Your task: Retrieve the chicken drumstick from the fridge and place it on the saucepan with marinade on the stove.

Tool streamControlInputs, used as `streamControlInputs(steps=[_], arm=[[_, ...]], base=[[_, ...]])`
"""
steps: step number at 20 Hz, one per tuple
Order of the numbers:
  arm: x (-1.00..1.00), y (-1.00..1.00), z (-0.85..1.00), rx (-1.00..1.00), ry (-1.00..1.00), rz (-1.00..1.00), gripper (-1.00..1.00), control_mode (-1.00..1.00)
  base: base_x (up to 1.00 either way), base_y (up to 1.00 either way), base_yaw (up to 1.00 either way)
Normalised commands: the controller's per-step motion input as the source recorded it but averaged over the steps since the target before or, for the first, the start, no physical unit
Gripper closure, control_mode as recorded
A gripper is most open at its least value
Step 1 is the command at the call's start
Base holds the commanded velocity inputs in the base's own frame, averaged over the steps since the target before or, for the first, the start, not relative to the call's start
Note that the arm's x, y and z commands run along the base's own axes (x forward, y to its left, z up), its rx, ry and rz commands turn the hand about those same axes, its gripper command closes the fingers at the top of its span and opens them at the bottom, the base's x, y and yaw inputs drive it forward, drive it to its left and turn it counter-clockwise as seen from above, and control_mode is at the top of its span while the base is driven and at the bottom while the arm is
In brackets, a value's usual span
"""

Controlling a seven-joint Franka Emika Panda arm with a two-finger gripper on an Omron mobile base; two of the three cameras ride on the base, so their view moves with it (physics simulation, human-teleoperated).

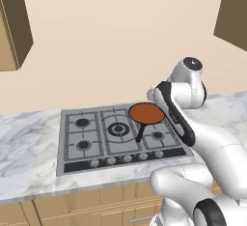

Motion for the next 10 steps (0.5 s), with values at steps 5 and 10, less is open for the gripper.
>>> streamControlInputs(steps=[5,10], arm=[[0.31,-0.07,-0.32,0.0,0.0,0.0,1.0,-1.0],[0.15,-0.17,-0.39,0.0,-0.04,0.0,1.0,-1.0]], base=[[0.0,0.0,0.0],[0.0,0.0,0.0]])
